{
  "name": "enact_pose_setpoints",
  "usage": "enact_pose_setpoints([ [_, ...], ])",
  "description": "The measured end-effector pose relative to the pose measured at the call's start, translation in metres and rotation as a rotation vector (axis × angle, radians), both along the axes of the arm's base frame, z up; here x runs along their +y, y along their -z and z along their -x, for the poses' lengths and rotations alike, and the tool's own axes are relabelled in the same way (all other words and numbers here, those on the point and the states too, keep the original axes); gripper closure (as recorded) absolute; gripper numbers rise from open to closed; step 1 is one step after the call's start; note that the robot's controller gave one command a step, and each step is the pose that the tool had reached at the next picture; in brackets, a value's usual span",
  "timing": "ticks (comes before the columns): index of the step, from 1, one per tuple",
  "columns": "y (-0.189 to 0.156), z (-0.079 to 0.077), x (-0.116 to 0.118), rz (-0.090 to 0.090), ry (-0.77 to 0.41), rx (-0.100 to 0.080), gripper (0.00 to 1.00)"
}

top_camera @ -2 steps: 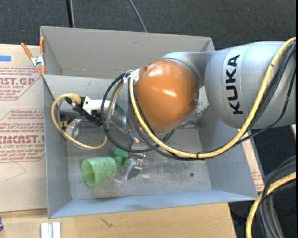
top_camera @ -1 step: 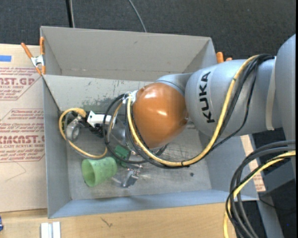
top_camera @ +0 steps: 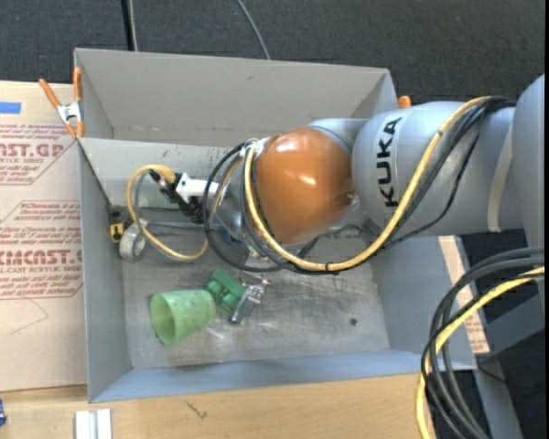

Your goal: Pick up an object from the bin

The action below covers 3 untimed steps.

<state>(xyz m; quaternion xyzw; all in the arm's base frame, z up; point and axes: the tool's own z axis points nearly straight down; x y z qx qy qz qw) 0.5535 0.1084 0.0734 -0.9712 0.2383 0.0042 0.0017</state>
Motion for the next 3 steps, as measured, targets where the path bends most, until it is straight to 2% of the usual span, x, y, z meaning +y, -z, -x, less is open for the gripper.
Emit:
enact_pose_setpoints([
  [1, -0.001, -0.007, 0.050, 0.005, -0.054, -0.008, 0.00],
  [2, -0.004, -0.009, 0.050, 0.000, -0.050, -0.013, 1.00],
  [3, -0.159, -0.021, 0.055, 0.000, -0.189, -0.014, 1.00],
])
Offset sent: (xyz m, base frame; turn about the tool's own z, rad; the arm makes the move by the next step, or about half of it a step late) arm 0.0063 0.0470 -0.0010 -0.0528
